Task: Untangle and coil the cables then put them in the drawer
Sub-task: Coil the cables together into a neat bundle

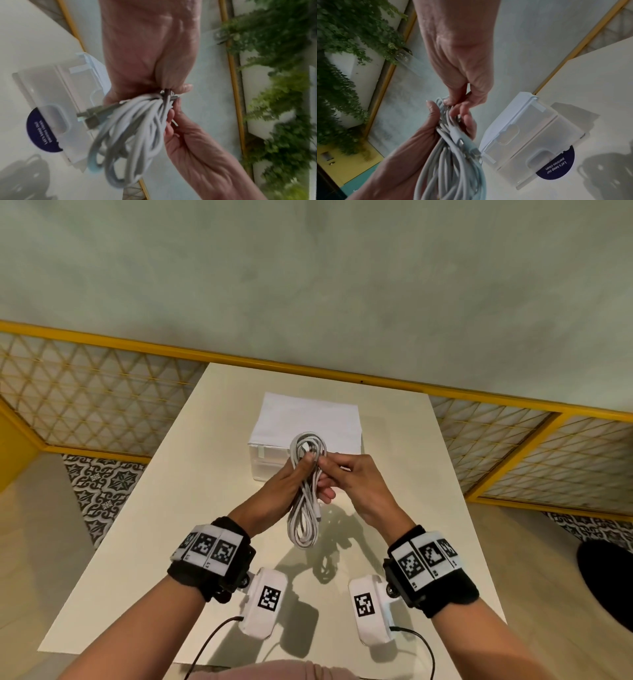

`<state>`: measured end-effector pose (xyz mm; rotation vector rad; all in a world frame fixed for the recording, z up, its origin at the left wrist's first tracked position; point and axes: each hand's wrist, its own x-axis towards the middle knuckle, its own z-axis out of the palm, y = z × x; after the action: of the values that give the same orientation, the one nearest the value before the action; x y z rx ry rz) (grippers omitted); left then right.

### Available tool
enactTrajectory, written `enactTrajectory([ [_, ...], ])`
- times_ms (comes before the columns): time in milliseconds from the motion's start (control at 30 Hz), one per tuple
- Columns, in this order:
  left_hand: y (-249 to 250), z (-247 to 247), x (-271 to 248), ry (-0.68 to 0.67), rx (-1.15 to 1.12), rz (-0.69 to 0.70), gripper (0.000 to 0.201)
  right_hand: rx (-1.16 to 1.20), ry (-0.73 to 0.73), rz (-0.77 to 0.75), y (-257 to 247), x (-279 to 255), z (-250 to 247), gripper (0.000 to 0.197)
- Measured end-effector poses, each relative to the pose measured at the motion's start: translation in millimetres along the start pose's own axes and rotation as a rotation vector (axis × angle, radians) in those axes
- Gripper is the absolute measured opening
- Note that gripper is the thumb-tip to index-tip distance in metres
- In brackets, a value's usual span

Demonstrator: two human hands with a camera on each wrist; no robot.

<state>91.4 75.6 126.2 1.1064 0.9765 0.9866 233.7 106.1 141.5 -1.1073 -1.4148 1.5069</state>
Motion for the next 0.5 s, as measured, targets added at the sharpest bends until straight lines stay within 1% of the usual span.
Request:
enactTrajectory([
  [133,-4,-5,-2,-0.008,-0.080,-0.069,0.042,-0.051,-0.133,0.028,-2,-7,-3,0.020],
  [200,-7,-4,-3,0.005,-0.118,-0.068,0.033,-0.095,-0.175,0.041,-4,-9,-6,0.020],
  [267,-10,-2,-3,0.058,-0.199,-0.047,0.026,-0.218,-0.105,0.047,-4,-7,-13,0.033],
  [300,-11,-2,-2,0.090,-0.262,-0.039,0.025,-0.286,-0.056,0.067,-3,-6,-17,0.043],
  [333,-12,-3,-1,0.113,-0.327,-0.032,0.026,-0.326,-0.047,0.116,-2,-6,-20,0.054],
  [367,-12,-4,0,0.122,-0.385,-0.027,0.027,-0.323,-0.095,0.183,-1,-7,-21,0.060],
  [400,-13,-3,2,0.120,-0.432,-0.029,0.028,-0.295,-0.185,0.246,0,-8,-19,0.056],
  [433,-12,-2,2,0.112,-0.467,-0.033,0.027,-0.277,-0.278,0.286,3,-10,-14,0.048],
  [467,-12,0,2,0.109,-0.493,-0.040,0.026,-0.275,-0.344,0.300,4,-11,-8,0.043],
  [500,-12,2,2,0.110,-0.508,-0.045,0.024,-0.283,-0.368,0.303,6,-11,-3,0.043],
])
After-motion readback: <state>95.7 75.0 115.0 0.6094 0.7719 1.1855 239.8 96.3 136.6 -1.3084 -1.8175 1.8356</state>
